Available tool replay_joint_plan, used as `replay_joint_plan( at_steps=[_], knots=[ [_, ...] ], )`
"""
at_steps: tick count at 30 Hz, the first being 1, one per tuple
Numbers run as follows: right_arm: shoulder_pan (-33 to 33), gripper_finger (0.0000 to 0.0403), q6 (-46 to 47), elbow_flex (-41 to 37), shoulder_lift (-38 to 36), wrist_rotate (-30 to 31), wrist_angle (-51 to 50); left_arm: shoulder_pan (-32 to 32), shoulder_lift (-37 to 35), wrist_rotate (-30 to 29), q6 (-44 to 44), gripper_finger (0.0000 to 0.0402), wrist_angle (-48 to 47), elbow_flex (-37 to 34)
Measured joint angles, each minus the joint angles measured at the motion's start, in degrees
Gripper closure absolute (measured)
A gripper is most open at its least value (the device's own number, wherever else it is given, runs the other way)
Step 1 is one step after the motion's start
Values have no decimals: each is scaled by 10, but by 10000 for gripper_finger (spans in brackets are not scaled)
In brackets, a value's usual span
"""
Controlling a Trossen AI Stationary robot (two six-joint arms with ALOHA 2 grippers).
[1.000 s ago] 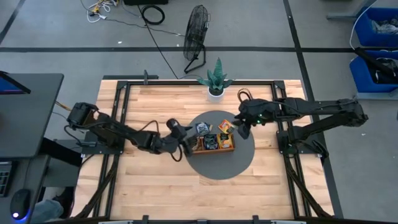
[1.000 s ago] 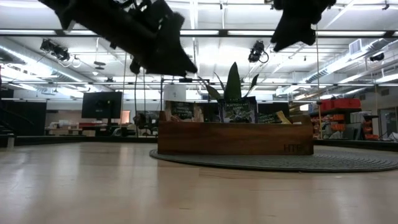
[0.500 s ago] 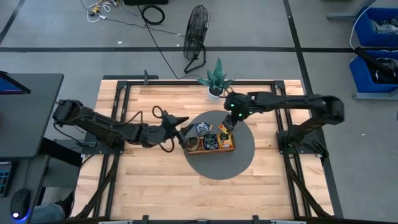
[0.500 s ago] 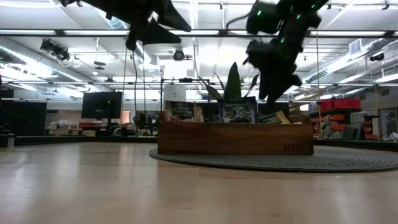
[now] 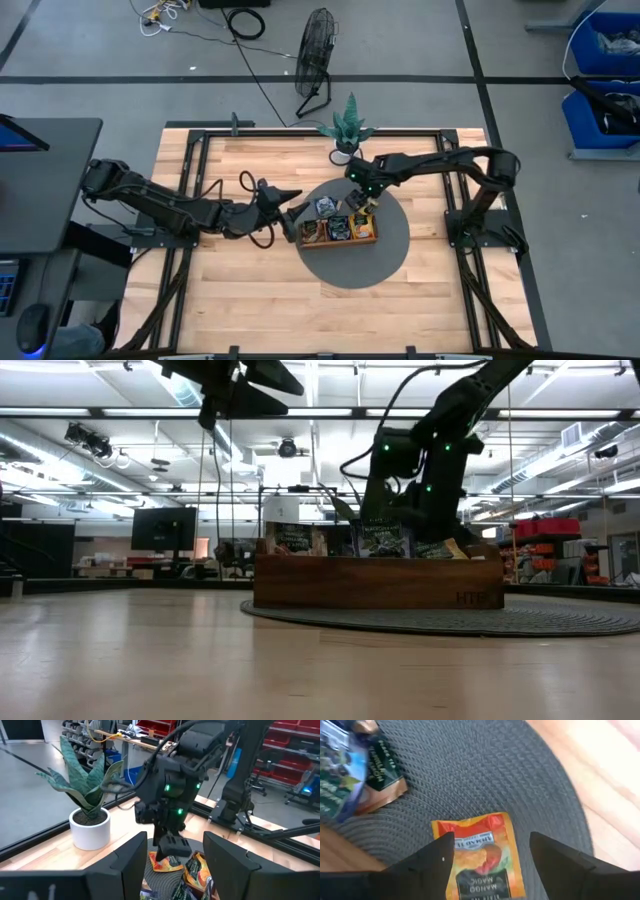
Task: Pick & Place Tea
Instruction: Put the yellow tea bag into the right section of the wooden organizer
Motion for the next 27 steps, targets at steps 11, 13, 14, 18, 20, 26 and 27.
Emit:
replay_joint_plan(
  at_steps=[11,13,14,18,20,26,27],
  knots=[
    [-1,210,3,0,24,0,20,5,0,0,14,204,0,0],
    [-1,238,-4,0,24,0,21,5,0,0,30,204,1,0],
    [-1,254,-11,0,24,0,22,5,0,0,37,204,1,0],
    [-1,324,-26,0,24,8,28,5,0,0,44,204,1,0],
    [-1,361,-32,0,24,10,27,5,0,0,45,204,1,0],
    [-1,396,-45,0,23,15,26,5,0,0,46,204,1,0],
    [-1,398,-45,0,23,15,26,5,0,0,46,204,1,0]
  ],
)
